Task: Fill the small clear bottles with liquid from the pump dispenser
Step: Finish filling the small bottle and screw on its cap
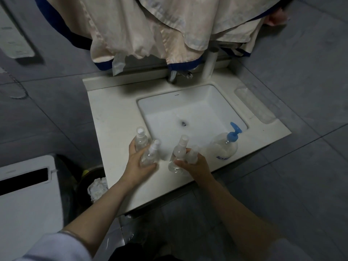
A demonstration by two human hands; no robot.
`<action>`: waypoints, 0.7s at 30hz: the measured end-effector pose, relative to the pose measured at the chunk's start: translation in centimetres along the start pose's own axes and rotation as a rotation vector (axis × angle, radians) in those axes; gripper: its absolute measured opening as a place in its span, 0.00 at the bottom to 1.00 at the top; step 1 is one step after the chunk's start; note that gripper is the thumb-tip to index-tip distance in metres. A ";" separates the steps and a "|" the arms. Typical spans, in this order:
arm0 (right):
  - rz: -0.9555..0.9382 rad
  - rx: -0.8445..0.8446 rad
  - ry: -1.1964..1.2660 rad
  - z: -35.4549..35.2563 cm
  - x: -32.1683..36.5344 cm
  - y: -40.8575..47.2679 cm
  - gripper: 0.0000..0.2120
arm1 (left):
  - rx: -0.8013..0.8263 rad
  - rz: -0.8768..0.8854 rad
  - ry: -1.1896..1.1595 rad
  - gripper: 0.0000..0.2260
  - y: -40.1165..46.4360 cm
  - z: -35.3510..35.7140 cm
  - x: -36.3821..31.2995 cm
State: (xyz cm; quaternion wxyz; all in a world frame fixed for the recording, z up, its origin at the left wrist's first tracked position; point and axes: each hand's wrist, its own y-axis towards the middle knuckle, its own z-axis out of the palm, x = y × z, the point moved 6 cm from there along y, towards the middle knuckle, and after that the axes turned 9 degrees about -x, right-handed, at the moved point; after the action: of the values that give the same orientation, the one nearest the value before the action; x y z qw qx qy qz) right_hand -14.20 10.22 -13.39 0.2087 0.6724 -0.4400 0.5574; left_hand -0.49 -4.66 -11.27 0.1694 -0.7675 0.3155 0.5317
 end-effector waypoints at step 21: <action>-0.234 -0.266 0.404 -9.7 19.0 6.8 0.14 | -0.040 0.266 -0.120 0.26 15.0 5.2 -15.5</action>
State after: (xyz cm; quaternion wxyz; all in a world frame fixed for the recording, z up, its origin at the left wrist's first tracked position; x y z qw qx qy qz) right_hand -25.45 7.28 5.69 0.4421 0.5603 -0.3781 0.5897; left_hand -17.76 -8.00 2.19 0.1006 -0.6889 0.3929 0.6007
